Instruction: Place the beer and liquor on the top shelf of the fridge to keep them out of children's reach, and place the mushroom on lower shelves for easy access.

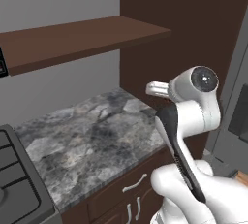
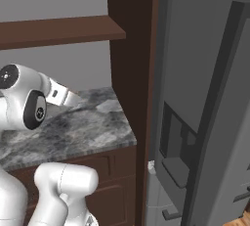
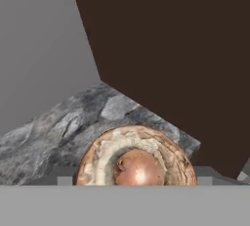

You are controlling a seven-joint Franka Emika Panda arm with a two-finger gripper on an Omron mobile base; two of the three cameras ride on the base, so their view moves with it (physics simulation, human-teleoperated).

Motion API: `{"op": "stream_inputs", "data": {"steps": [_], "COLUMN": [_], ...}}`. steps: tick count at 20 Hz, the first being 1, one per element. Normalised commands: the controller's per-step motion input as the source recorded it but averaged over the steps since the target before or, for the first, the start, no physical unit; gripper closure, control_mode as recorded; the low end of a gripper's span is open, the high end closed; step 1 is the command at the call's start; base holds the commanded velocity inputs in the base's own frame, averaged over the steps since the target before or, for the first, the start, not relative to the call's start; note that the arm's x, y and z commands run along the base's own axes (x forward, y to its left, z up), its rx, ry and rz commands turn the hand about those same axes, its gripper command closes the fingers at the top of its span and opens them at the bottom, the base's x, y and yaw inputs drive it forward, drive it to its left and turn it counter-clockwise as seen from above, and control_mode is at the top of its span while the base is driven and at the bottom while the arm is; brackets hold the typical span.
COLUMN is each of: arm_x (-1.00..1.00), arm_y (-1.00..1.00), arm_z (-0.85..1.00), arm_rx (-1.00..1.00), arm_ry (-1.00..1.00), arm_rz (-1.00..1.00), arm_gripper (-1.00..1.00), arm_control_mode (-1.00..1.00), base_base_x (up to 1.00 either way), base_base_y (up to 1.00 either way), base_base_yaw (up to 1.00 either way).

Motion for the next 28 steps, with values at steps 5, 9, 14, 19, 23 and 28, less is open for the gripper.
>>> {"op": "stream_inputs", "data": {"steps": [5, 9, 14, 19, 23, 28], "arm_x": [-0.98, -0.71, -0.23, -0.09, -0.32, -0.41], "arm_y": [0.01, 0.0, 0.0, 0.0, 0.0, 0.0], "arm_z": [0.43, 0.11, 0.27, 0.59, 0.47, 0.02], "arm_rx": [-0.05, -0.06, -0.03, -0.03, -0.07, -0.09], "arm_ry": [0.0, 0.0, 0.0, 0.0, 0.0, 0.0], "arm_rz": [0.17, 0.13, 0.06, 0.04, 0.05, 0.04], "arm_gripper": [1.0, 1.0, 1.0, 1.0, 1.0, 1.0], "arm_control_mode": [-1.0, -1.0, -1.0, -1.0, -1.0, -1.0], "base_base_x": [0.0, 0.0, 0.0, 0.0, 0.0, 0.0], "base_base_y": [0.0, 0.0, 0.0, 0.0, 0.0, 0.0], "base_base_yaw": [0.0, 0.0, 0.0, 0.0, 0.0, 0.0]}}
